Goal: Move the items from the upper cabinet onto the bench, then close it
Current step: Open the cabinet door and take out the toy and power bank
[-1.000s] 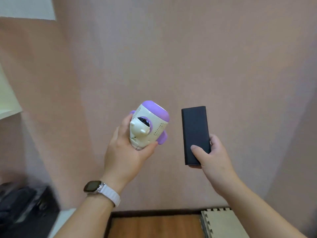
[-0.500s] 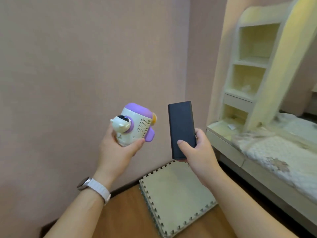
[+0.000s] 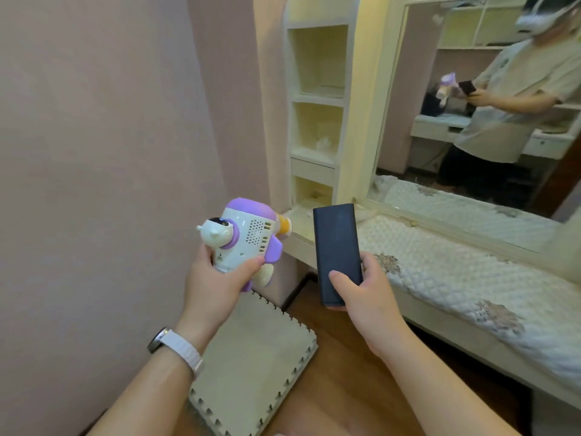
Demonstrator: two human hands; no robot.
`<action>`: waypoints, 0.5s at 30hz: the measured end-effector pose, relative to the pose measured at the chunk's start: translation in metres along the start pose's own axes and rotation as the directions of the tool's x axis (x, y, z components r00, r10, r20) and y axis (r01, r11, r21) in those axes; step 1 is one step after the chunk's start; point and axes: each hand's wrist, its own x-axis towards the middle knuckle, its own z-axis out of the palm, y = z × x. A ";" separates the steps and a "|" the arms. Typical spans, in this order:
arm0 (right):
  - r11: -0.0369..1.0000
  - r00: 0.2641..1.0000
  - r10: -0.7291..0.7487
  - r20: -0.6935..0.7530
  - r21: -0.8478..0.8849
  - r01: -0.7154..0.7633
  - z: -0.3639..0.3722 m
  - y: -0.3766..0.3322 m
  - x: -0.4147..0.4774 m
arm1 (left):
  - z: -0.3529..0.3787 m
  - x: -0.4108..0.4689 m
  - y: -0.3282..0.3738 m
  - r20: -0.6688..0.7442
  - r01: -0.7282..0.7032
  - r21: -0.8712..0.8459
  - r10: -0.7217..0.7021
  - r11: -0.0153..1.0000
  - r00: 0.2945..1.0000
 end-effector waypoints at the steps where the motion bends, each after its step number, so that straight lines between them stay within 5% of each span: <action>1: 1.000 1.000 0.008 -0.027 -0.015 -0.009 -0.004 0.003 0.010 | 0.011 0.012 -0.007 0.023 0.014 -0.018 -0.013 1.000 1.000; 15: 0.977 0.938 0.133 -0.321 -0.114 -0.178 -0.007 0.036 0.167 | 0.111 0.190 -0.089 0.359 0.228 -0.195 -0.147 0.954 0.922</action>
